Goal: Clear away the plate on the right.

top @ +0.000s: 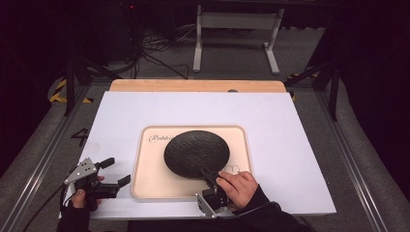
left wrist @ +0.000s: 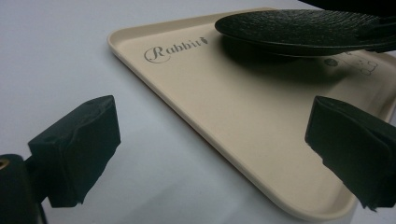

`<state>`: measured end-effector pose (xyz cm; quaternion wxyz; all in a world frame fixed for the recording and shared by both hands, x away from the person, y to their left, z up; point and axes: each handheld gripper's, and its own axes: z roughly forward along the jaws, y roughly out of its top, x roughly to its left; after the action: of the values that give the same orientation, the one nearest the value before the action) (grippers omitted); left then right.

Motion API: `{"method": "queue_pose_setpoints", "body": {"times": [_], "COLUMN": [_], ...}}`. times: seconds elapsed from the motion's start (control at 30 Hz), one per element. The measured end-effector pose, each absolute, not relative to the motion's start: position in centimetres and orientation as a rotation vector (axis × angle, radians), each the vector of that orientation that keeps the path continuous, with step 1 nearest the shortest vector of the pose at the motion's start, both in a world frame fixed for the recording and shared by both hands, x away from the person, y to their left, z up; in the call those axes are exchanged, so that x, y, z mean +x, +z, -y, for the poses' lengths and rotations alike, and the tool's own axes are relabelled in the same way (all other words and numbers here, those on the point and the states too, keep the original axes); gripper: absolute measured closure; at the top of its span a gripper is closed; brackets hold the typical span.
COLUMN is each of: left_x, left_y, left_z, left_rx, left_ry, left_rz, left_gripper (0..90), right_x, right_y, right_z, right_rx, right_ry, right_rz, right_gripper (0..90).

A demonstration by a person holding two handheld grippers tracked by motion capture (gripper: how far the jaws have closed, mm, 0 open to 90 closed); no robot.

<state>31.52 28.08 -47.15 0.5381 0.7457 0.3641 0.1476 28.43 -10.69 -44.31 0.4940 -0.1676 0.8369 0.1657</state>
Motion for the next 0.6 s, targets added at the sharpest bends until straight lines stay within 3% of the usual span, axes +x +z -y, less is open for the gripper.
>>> {"method": "queue_pose_setpoints", "body": {"times": [0.6], "left_x": [31.53], "left_y": [-47.15], "left_z": [-28.08], "left_rx": [1.774], "left_ry": [0.351], "left_rz": [-0.867], "left_gripper": [4.0], "right_x": [28.74], "right_y": [-44.74], "right_z": [10.64], "right_rx": [-0.416], "right_ry": [0.393], "right_rz": [-2.044], "right_gripper": [82.2]}}
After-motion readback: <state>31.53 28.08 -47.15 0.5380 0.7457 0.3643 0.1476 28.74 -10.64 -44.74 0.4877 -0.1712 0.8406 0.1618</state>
